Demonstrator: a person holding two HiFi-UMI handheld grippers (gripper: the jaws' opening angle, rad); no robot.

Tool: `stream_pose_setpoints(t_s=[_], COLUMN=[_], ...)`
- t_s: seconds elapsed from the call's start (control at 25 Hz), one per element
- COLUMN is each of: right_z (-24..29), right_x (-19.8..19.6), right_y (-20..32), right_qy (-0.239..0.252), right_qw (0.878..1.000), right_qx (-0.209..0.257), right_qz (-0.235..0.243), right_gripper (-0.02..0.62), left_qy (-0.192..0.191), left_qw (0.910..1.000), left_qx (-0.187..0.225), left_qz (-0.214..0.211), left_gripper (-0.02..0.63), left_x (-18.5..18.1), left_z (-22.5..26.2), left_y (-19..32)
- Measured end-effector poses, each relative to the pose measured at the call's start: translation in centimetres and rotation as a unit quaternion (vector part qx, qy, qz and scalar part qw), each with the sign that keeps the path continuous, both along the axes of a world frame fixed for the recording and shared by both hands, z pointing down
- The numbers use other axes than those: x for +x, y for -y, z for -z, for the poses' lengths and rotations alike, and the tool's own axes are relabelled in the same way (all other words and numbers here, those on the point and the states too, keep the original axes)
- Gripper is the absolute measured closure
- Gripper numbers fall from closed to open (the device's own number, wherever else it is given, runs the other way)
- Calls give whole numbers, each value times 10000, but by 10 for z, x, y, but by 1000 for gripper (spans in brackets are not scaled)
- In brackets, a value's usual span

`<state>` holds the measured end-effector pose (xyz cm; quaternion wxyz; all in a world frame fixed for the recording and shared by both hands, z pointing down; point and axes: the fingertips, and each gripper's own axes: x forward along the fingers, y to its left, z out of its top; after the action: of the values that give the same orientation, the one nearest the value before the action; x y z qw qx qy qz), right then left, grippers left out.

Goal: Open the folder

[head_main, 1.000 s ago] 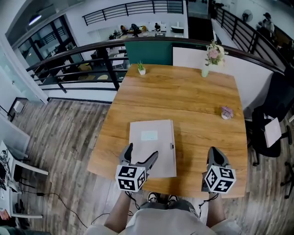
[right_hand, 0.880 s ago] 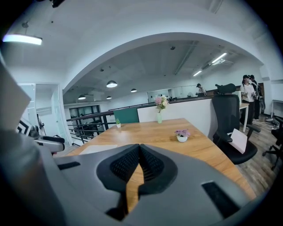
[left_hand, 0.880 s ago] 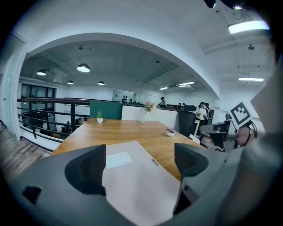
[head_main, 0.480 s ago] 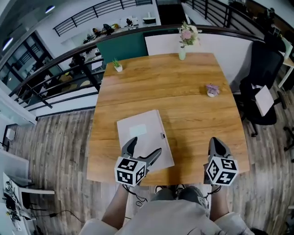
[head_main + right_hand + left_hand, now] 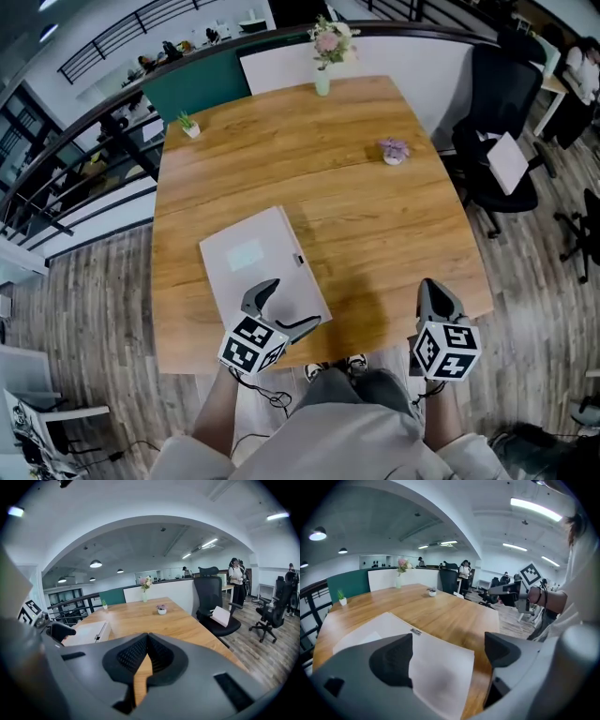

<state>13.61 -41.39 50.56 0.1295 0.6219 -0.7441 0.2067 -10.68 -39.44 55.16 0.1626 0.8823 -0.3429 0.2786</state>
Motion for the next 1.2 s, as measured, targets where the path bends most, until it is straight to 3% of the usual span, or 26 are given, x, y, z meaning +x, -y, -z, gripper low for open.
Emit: stream_pose_setpoints(t_s=[0.28,0.6,0.92,1.2], right_z=[-21,-36,-45,-45], right_x=[14,9,5,7], right_y=[-16,-11,-9,-6], right_qy=[30,101,103,44], right_qw=[9994,9987,9976,9968], right_qx=[-329,-470,-579,-608], right_qz=[-82,152,375,525], right_gripper=[594,594,594,594], left_qy=[790,1722,2056,2062], left_qw=[9928,9759,9712,9737], left_qx=[-264,-269,-201,-31], left_qz=[-864,-1311,-1186,-972], left_gripper=[156,156,156,155], left_x=[16,29,29,31], left_z=[-32,-64,-81,-85], left_y=[-20,-34,-34,-33])
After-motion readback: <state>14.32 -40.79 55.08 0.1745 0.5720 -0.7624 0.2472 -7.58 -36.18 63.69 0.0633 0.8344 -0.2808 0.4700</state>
